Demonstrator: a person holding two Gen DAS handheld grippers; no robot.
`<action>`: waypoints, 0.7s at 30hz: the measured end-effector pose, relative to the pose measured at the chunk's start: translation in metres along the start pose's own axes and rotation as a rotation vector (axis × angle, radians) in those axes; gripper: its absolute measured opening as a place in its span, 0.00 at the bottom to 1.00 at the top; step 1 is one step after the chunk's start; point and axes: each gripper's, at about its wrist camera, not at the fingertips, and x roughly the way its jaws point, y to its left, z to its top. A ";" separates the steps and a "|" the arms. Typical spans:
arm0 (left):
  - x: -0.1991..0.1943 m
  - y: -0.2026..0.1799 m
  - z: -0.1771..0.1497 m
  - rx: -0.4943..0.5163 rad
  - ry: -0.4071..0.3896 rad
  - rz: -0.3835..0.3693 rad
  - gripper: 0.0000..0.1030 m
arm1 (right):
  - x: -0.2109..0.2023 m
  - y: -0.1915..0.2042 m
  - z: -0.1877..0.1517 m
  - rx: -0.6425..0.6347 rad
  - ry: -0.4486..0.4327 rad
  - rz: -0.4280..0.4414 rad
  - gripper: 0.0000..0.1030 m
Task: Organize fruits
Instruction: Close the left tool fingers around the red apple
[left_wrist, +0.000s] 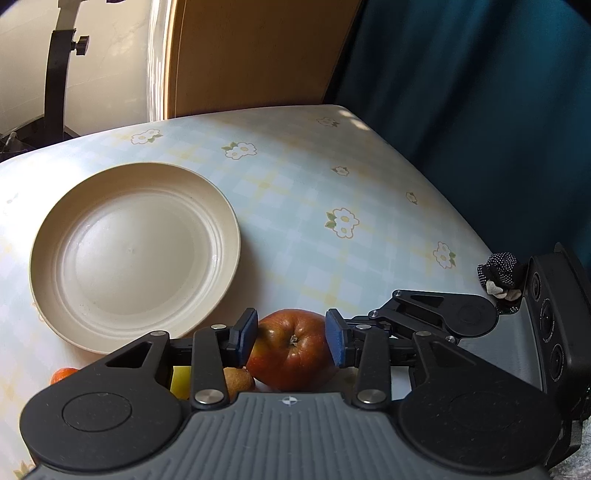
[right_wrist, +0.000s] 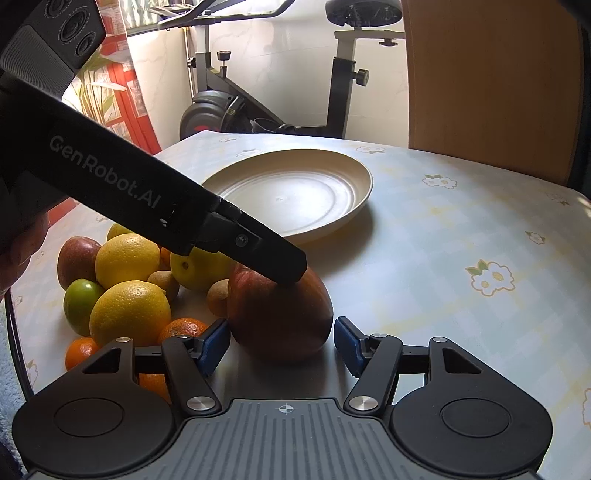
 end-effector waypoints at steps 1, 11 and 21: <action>0.000 0.001 0.000 -0.007 0.003 -0.003 0.43 | 0.001 0.000 -0.001 0.006 -0.003 -0.001 0.56; 0.006 0.001 -0.003 -0.026 0.021 -0.008 0.54 | 0.006 -0.003 -0.001 0.076 -0.038 0.003 0.55; 0.008 0.003 -0.006 -0.031 0.019 -0.017 0.56 | 0.003 0.000 -0.005 0.088 -0.035 -0.024 0.57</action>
